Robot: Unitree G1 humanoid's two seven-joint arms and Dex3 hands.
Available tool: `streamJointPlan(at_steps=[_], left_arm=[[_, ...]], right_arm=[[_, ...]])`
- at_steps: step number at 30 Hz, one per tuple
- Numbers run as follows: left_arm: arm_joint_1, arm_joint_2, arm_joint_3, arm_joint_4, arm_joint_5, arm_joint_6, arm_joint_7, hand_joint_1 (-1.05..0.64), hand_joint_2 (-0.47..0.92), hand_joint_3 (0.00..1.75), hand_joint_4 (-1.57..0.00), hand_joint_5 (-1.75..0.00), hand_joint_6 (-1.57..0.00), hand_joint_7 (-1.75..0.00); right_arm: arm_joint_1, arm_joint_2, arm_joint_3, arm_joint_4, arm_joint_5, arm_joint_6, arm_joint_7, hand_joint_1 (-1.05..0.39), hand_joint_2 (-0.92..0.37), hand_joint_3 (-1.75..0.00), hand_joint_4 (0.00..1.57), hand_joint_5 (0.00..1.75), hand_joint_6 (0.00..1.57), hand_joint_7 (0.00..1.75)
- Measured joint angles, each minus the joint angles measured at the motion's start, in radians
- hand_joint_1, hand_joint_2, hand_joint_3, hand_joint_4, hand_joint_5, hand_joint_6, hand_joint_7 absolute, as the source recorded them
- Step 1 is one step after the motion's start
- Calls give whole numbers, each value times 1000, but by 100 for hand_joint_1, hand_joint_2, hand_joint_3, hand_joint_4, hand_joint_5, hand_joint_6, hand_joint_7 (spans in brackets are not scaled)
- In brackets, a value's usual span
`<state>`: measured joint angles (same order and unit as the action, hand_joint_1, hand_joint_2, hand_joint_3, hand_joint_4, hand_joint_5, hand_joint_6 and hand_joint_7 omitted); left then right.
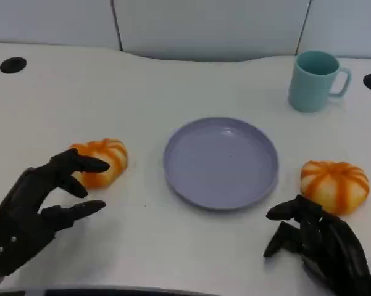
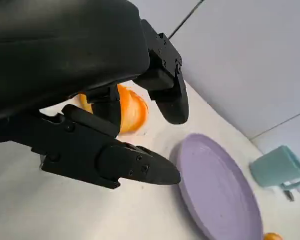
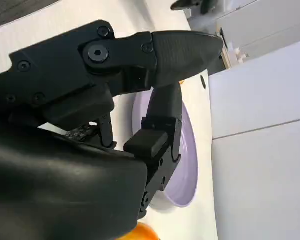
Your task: Grasp the bread from the table and place it into the plate.
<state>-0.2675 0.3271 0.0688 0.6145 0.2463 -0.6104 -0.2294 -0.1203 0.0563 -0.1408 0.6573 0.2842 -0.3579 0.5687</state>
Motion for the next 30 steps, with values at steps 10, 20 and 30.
streamJointPlan(at_steps=[10, 20, 30], left_arm=[[-94, 114, -167, -1, 354, 16, 272, -74, 92, 16, -6, -70, -35, -14], [-196, 139, -319, -3, 541, 186, 346, -81, 92, 12, 0, -35, -23, -1], [-318, 100, -439, 80, 569, 347, 292, -84, 92, 7, 0, -13, -14, 0]], right_arm=[[5, -7, 7, -17, -3, 18, -5, -42, -92, -36, 59, 157, 64, 112], [-9, -15, -2, 25, 4, -17, 27, -42, -92, -35, 64, 149, 67, 104], [-1, -28, -3, 16, 5, -15, 28, -37, -92, -38, 63, 151, 65, 105]])
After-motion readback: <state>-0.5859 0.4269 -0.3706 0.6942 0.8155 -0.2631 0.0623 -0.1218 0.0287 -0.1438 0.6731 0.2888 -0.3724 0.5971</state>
